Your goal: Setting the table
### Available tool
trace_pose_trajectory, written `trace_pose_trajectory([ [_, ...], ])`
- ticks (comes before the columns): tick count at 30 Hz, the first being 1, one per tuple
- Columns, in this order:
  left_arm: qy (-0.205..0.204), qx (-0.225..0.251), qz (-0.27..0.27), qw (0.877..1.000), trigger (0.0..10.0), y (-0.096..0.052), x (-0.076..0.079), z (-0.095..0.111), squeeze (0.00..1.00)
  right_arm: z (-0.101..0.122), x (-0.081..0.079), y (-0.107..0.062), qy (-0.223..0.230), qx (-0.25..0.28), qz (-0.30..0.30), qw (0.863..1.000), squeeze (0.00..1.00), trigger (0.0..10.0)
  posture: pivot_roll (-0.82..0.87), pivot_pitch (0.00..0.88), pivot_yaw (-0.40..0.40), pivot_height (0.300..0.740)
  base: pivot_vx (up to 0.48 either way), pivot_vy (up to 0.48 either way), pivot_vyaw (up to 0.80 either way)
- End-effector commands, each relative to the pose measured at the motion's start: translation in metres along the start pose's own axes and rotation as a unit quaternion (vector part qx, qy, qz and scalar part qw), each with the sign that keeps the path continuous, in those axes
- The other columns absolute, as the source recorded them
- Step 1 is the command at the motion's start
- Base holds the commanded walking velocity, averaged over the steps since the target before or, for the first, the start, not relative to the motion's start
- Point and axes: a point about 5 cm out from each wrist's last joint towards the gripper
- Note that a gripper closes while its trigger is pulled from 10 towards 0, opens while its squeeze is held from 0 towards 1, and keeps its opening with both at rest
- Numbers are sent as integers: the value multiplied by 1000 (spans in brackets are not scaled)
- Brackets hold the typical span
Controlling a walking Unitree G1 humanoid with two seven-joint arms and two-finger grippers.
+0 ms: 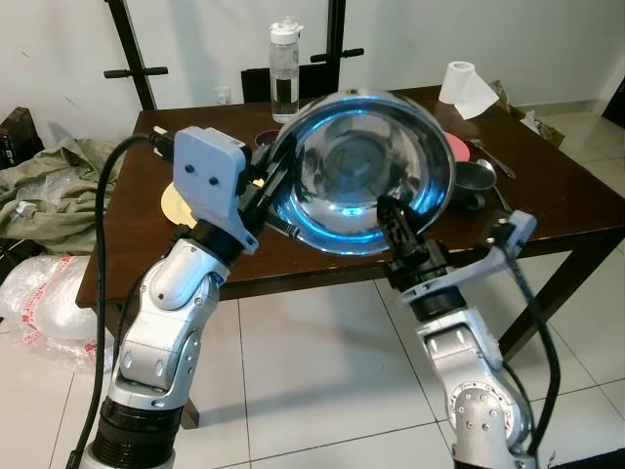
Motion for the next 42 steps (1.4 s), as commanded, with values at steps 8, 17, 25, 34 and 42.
trace_pose_trajectory([
  [8,-3,-7,-53,999,10000,2,20,0,0,21,-28,10,102,45,78,991,0,10000,25,114,67,740,0,0,0],
  [17,11,-3,-66,998,10000,2,23,0,0,10,-22,8,-20,4,57,998,0,0,24,108,71,740,0,0,0],
  [25,12,-3,-68,998,10000,2,24,0,0,1,-15,10,-145,-29,36,988,0,10000,24,106,71,740,0,0,0],
  [34,9,-4,-71,997,10000,1,28,-2,0,-2,-11,13,-187,-35,22,981,0,10000,24,107,71,740,0,0,0],
  [42,4,-8,-68,998,10000,1,27,-4,0,-4,-8,12,-195,-29,11,980,1000,10000,25,110,73,740,0,0,0],
])
Point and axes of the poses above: a point about 5 cm out from each wrist's last joint towards the gripper, its own y axis pointing out of the wrist towards the gripper, its own z axis along the axis of the wrist's last joint, x = y × z, and after that the axes turned 2 degrees about -y, right-handed
